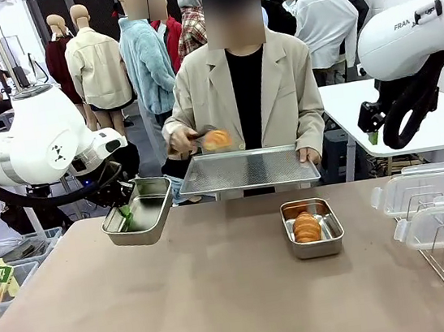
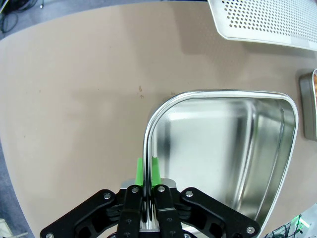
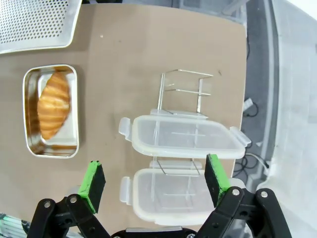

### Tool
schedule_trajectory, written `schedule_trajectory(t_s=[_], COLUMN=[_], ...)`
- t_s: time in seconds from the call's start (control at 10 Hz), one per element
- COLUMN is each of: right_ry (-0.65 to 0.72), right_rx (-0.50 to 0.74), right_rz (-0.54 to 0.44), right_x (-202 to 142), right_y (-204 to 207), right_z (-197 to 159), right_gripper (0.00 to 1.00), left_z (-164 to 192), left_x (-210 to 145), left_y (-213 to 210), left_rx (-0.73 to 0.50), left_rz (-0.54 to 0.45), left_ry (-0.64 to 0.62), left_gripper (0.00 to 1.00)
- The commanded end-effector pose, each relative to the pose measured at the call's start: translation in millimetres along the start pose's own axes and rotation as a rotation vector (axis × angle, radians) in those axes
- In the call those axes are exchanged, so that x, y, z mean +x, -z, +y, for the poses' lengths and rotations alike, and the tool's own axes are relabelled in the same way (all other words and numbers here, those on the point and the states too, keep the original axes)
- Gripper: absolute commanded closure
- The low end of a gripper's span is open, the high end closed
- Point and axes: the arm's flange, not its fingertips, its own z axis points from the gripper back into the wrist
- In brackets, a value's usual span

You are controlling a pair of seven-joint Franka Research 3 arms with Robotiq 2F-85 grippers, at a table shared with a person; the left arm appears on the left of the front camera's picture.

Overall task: Place the bread in airtight containers.
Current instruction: Once an object is inside an Airtight Container , place the container in the center of the table.

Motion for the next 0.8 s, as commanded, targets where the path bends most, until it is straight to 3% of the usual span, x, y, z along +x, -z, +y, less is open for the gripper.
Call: schedule_trajectory(t_s=[0.0,0.7], right_ry=[0.02,0.02], right_rx=[-0.005,-0.005], right_rz=[0.011,0.011], right_x=[4.4,4.4], right_y=[-0.7,-0.7], right_z=[0.4,0.4], right_gripper=[0.0,0.0], left_z=[1.1,1.1], left_x=[0.5,0.5], left_y=[-3.1,-3.1], left_rx=[0.008,0.008], left_rz=[-0.007,-0.007], left_ry=[0.007,0.007], left_gripper=[1.0,1.0])
